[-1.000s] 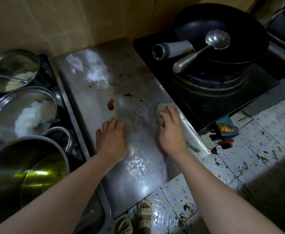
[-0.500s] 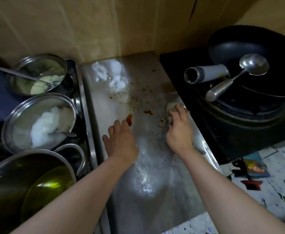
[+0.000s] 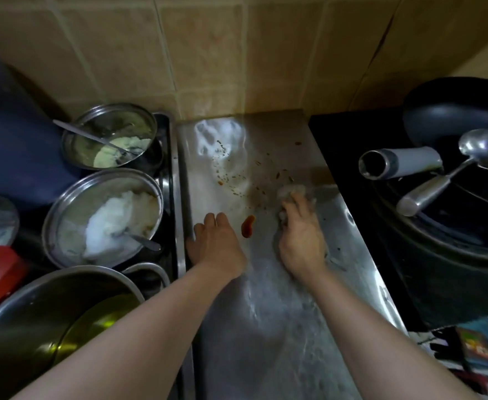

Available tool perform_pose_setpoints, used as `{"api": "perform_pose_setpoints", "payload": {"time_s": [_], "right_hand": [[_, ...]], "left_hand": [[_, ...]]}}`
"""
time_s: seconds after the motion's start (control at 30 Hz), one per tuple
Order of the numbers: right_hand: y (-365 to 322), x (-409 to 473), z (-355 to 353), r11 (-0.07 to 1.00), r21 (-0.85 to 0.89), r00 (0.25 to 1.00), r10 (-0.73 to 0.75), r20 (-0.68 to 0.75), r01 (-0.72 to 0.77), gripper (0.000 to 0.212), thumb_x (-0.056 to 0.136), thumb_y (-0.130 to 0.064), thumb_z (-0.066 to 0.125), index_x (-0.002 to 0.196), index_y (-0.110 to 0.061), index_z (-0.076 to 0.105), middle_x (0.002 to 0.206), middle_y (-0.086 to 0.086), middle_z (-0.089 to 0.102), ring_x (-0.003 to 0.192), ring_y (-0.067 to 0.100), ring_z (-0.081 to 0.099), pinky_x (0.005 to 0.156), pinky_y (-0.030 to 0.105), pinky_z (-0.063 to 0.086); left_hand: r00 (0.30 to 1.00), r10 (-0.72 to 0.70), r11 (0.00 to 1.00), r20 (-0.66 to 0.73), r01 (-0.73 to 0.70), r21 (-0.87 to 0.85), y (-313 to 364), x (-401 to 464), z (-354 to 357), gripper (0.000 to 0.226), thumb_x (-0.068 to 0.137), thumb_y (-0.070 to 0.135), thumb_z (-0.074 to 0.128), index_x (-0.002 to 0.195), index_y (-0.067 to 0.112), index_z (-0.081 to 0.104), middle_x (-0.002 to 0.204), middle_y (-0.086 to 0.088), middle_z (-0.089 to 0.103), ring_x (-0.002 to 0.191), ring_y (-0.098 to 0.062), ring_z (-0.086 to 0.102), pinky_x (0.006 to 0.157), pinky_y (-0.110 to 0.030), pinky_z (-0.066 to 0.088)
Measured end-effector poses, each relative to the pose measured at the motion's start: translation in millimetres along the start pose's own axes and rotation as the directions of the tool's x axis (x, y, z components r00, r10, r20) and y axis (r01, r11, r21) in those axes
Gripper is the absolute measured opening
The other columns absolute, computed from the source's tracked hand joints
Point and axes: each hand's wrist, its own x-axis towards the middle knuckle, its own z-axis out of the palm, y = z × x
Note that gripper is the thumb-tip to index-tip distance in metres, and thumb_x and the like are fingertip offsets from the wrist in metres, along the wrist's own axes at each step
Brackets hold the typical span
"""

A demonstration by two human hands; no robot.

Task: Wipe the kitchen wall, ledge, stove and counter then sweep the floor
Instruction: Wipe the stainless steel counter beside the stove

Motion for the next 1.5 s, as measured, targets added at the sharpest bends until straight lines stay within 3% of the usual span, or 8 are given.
{"api": "perform_pose_setpoints", "payload": {"time_s": [0.13, 0.33, 0.57, 0.87, 1.0, 1.23, 1.4, 1.5], "right_hand": [[-12, -27, 3, 0.968, 0.144, 0.973, -0.219, 0.071, 0.207, 0.037, 0.078, 0.008, 0.058, 0.112, -0.004, 0.064, 0.129, 0.013, 0.055, 0.114, 0.033, 0.056, 0.096, 0.034, 0.047], [-28, -24, -21, 0.963, 0.254, 0.994, -0.106, 0.039, 0.093, 0.05, 0.083, 0.004, 0.051, 0.131, -0.006, 0.052, 0.144, 0.009, 0.041, 0.132, 0.021, 0.04, 0.105, 0.012, 0.022], [-34, -39, 22, 0.973, 0.02, 0.94, -0.226, 0.255, 0.229, 0.067, 0.082, -0.008, 0.065, 0.143, -0.019, 0.04, 0.156, 0.011, 0.016, 0.144, 0.035, 0.014, 0.115, 0.048, 0.024], [-1, 7, -11, 0.986, -0.16, 0.98, 0.084, 0.182, -0.055, 0.054, 0.089, -0.012, 0.045, 0.142, -0.021, 0.038, 0.159, 0.007, 0.007, 0.144, 0.028, 0.014, 0.116, 0.038, 0.021], [-10, 33, 0, 0.99, -0.013, 0.979, 0.14, 0.147, -0.14, 0.043, 0.092, -0.009, 0.038, 0.136, -0.011, 0.041, 0.158, 0.008, 0.009, 0.145, 0.026, 0.011, 0.115, 0.04, 0.021], [-13, 57, 21, 0.974, 0.021, 0.952, -0.223, 0.211, 0.224, 0.061, 0.076, 0.004, 0.053, 0.136, -0.008, 0.048, 0.152, 0.016, 0.027, 0.137, 0.034, 0.034, 0.111, 0.039, 0.033], [27, 107, 6, 0.993, -0.06, 0.988, 0.104, 0.113, -0.098, 0.051, 0.092, -0.011, 0.042, 0.142, -0.012, 0.036, 0.157, 0.011, 0.01, 0.14, 0.033, 0.023, 0.111, 0.04, 0.031], [10, 113, 15, 0.998, -0.064, 0.996, 0.003, 0.086, 0.002, 0.051, 0.09, -0.01, 0.042, 0.141, -0.011, 0.038, 0.156, 0.012, 0.016, 0.143, 0.033, 0.017, 0.114, 0.039, 0.025]], "left_hand": [[0.998, 0.003, 0.998, 0.065, 0.001, -0.062, -1, -4, -6, 0.051, 0.082, 0.013, 0.058, 0.128, 0.012, 0.038, 0.134, -0.006, 0.038, 0.126, -0.028, 0.037, 0.103, -0.042, 0.037], [0.995, -0.004, 0.991, 0.097, 0.017, -0.132, -4, -12, -10, 0.051, 0.084, 0.013, 0.059, 0.129, 0.009, 0.035, 0.136, -0.008, 0.035, 0.128, -0.028, 0.037, 0.103, -0.04, 0.039], [0.995, -0.007, 0.993, 0.104, 0.019, -0.119, -4, -11, -11, 0.047, 0.09, 0.013, 0.053, 0.132, 0.008, 0.032, 0.14, -0.01, 0.03, 0.131, -0.026, 0.034, 0.105, -0.038, 0.037], [0.986, 0.044, 0.998, 0.159, -0.037, -0.048, -1, 5, -17, 0.065, 0.085, 0.011, 0.057, 0.139, 0.008, 0.022, 0.141, -0.01, 0.028, 0.13, -0.029, 0.033, 0.104, -0.041, 0.038], [0.991, 0.024, 0.997, 0.134, -0.014, -0.073, 1, 24, -17, 0.069, 0.082, 0.013, 0.063, 0.138, 0.01, 0.023, 0.141, -0.009, 0.029, 0.131, -0.028, 0.032, 0.104, -0.042, 0.037], [0.999, -0.037, 0.998, 0.009, 0.038, -0.048, 10, 54, -16, 0.062, 0.081, 0.014, 0.058, 0.135, 0.013, 0.028, 0.141, -0.01, 0.027, 0.132, -0.03, 0.027, 0.106, -0.045, 0.031], [0.998, -0.044, 0.999, -0.034, 0.043, -0.026, 13, 69, -15, 0.073, 0.08, 0.015, 0.059, 0.143, 0.013, 0.021, 0.148, -0.01, 0.019, 0.136, -0.031, 0.022, 0.108, -0.048, 0.03], [0.994, -0.063, 0.997, -0.086, 0.059, -0.052, 10, 75, -15, 0.065, 0.081, 0.014, 0.059, 0.138, 0.014, 0.027, 0.146, -0.009, 0.022, 0.134, -0.031, 0.025, 0.107, -0.045, 0.031]]}}
